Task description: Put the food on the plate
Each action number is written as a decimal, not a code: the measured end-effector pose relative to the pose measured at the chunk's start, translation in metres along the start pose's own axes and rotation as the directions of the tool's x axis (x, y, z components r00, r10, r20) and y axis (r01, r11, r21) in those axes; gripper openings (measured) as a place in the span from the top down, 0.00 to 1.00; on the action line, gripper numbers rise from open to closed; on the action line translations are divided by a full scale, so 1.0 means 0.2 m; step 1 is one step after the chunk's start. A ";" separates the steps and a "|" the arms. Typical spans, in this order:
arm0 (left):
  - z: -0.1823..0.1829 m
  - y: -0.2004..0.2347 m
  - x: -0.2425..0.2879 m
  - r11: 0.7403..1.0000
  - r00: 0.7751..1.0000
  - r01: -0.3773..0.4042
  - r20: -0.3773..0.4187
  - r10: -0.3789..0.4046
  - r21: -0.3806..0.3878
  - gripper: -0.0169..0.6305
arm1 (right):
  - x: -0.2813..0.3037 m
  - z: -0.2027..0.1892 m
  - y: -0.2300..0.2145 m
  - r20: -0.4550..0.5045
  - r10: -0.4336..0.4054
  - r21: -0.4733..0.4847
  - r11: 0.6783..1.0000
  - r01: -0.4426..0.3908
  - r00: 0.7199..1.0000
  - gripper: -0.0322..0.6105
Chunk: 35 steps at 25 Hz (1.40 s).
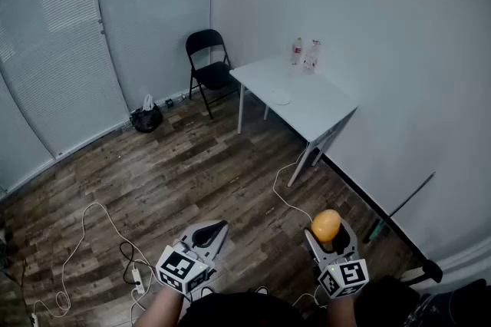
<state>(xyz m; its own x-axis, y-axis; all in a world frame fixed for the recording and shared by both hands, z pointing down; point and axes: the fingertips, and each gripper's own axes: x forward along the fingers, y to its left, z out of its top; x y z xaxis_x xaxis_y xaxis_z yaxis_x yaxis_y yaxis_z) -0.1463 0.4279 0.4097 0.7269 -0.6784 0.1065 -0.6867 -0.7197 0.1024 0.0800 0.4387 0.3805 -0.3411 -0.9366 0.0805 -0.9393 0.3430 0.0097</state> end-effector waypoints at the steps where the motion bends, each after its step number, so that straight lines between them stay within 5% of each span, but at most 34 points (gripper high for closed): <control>1: -0.01 -0.01 0.00 1.000 1.000 0.004 0.000 -0.004 -0.006 0.94 | 0.00 -0.01 0.00 -0.003 -0.001 -0.001 1.000 0.001 1.000 0.37; 21: -0.10 -0.10 0.14 0.999 0.999 -0.025 -0.048 0.023 -0.027 0.94 | 0.00 -0.12 -0.19 -0.027 0.035 0.056 0.998 -0.033 0.999 0.37; 35: -0.11 -0.47 0.45 0.997 0.994 -0.070 -0.082 0.071 0.011 0.94 | -0.05 -0.26 -0.59 0.045 0.180 0.151 0.971 -0.185 0.983 0.37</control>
<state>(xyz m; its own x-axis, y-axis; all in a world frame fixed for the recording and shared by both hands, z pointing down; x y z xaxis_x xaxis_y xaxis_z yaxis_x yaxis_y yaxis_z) -0.0178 0.4378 0.4320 0.6736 -0.7131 0.1942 -0.7357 -0.6722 0.0835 0.1956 0.4106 0.4296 -0.5057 -0.8620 0.0359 -0.8548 0.4950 -0.1560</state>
